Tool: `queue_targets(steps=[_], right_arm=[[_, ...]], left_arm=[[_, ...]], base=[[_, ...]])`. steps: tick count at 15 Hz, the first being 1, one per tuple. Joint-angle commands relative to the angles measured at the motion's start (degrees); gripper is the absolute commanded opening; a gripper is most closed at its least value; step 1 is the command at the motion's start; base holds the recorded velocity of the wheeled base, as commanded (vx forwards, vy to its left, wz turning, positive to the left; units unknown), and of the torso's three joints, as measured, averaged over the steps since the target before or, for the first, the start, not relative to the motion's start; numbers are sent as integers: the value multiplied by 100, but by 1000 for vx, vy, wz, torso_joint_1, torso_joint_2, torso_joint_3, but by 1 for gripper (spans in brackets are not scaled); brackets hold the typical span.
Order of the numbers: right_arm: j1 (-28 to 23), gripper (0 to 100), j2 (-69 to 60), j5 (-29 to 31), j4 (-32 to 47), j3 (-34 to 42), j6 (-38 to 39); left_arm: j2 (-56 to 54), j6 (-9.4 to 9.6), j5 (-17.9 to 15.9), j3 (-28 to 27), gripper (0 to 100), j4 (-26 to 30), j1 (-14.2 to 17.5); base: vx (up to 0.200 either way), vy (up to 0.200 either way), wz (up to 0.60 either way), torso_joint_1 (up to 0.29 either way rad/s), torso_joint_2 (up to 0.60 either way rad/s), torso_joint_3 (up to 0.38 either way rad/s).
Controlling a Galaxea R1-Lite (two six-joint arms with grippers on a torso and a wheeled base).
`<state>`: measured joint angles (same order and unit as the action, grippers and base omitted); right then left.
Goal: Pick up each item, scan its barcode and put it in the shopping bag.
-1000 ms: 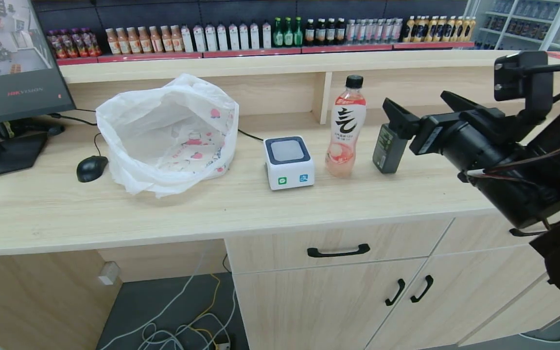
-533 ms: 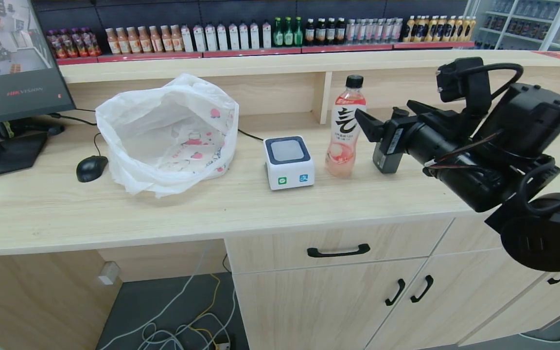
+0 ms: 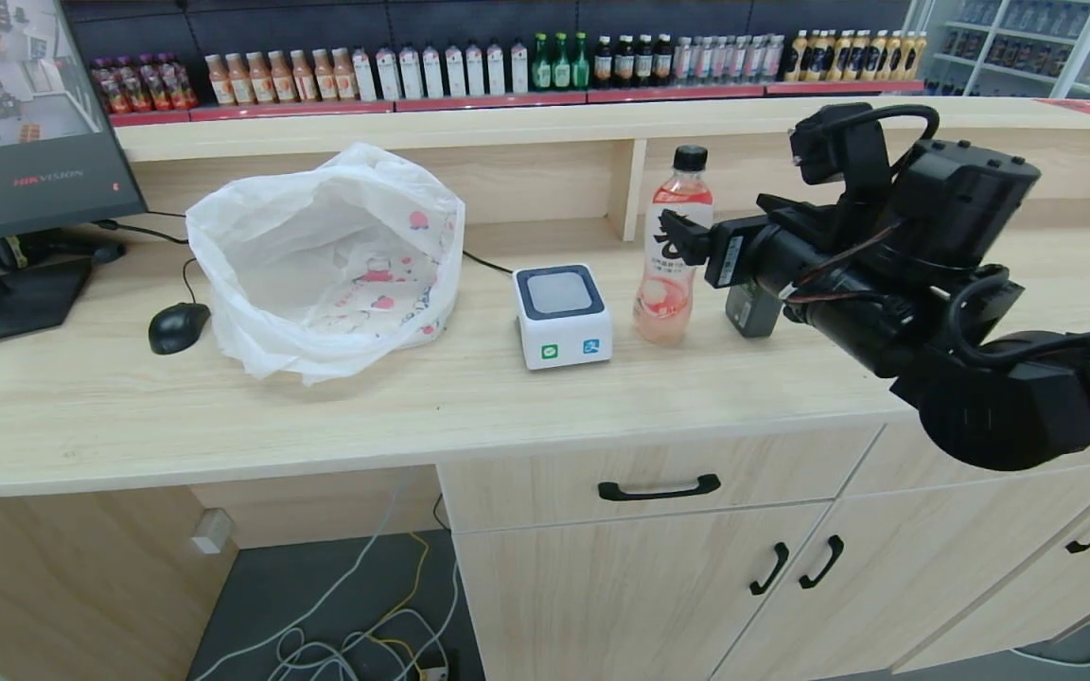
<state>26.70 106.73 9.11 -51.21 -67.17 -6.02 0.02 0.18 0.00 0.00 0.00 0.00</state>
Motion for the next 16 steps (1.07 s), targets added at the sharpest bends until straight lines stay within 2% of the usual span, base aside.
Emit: queue_targets(steps=[1,7,16], right_arm=[[2,100,278,-5,164,-499,-4],[-68,100,691,39,648,-1378,-4],[-191,100,1113,135,612,-1545,136]], left_arm=[[-2,-1,0,0,100,0,0],[-2,-1,0,0,100,0,0],[-2,-1,0,0,100,0,-9]], base=[[0,0,0,0,0,0],[0,0,0,0,0,0],[0,0,0,0,0,0]])
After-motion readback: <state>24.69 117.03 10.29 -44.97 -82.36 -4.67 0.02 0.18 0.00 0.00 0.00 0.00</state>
